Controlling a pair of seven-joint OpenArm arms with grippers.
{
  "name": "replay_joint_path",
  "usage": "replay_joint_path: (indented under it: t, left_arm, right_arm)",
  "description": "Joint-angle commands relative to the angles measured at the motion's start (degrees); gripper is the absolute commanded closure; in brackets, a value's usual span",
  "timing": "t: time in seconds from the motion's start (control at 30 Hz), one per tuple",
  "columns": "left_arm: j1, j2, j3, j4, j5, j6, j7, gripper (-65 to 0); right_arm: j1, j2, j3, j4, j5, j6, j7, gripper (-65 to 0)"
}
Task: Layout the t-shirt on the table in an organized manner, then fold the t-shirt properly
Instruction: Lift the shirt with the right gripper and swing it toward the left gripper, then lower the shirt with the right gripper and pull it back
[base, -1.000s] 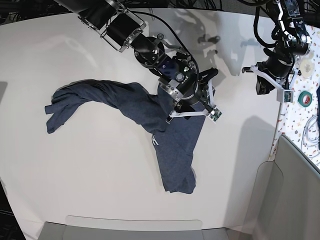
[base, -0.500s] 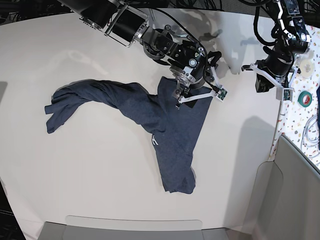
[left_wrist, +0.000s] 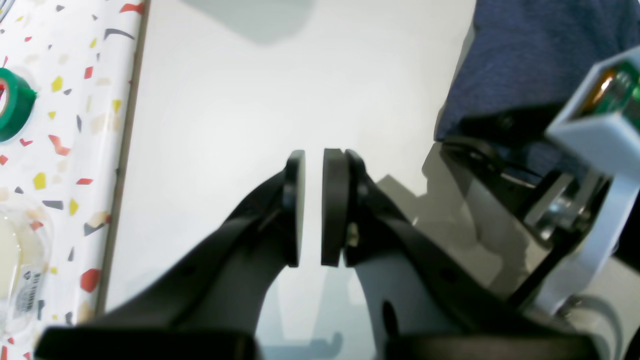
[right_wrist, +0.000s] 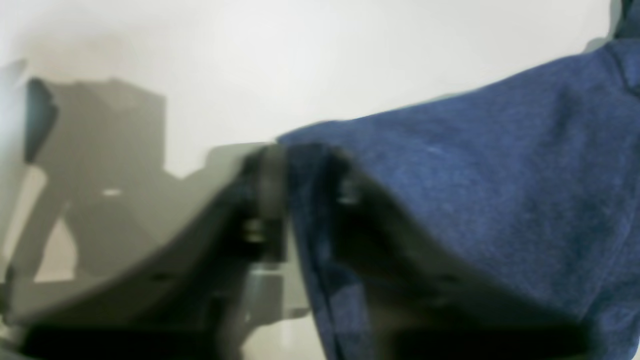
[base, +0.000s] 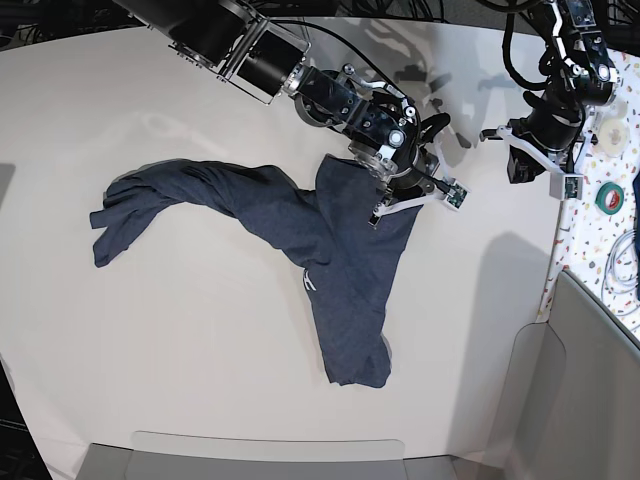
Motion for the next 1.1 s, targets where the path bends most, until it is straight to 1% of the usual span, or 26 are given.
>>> replay_joint_path:
  t: [0.0,0.1,0.2,0.33,0.4,0.5,0.6,0.7,0.77,1.0,1.07]
  left_arm:
    - [-0.1,-0.7,-0.3,0.9,-0.6,-0.2,-1.3,-5.1]
    - [0.1,-0.7,-0.3,0.9,-0.6,-0.2,-1.3,-5.1]
    - [1.0,-0.7,-0.3,0.9,-0.6,-0.2,-1.4,-5.1]
    - [1.2,-0.7,-0.4,0.9,-0.6,-0.2,-1.4,-5.1]
    - [1.2,-0.7,-0.4,0.9,-0.6,-0.2,-1.4,-5.1]
    - [1.2,-0.8,-0.4,0.9,-0.6,-0.2,-1.4,-5.1]
    - [1.2,-0.8,-0.4,0.9,-0.6,-0.2,-1.4,-5.1]
    - [1.1,-0.8,-0.4,0.9,-0.6,-0.2,-1.4,-5.1]
    - [0.9,-0.8,-0.4,0.9,-0.6,-0.2,-1.4,-5.1]
    - [0.8,-0.8,-0.2,0.9,-0.6,-0.2,-1.4,-5.1]
    - [0.8,-0.8,0.0,0.9,-0.6,-0.2,-1.4,-5.1]
  right_arm:
    - [0.0,1.1,0.5,-1.1,-0.3,0.4,-6.2,0.0]
    - [0.0,1.1,0.5,0.4,-0.4,0.3,-6.2,0.0]
    - [0.0,1.1,0.5,5.1,-0.4,0.2,-6.3,0.0]
    - [-0.4,1.1,5.7,16.4,-0.4,0.2,-10.7,0.0]
    - [-0.6,1.3,9.5,24.3,-0.4,0.2,-13.0,0.0]
    - [-0.7,4.3,16.5,34.5,-0.4,0.2,-15.7,0.0]
    - [-1.8,7.1,25.9,41.5,-0.4,0.3,-15.8,0.0]
    - [-2.0,8.6,34.5,43.1,-0.3,0.8,-15.8,0.0]
    - [-2.1,9.8,38.3,43.1,-0.3,0.8,-15.6,0.0]
    - [-1.6,14.2,49.2,42.9,-0.1,1.0,-15.4,0.0]
    - [-1.1,15.0,51.3,42.9,-0.1,2.7,-14.5,0.0]
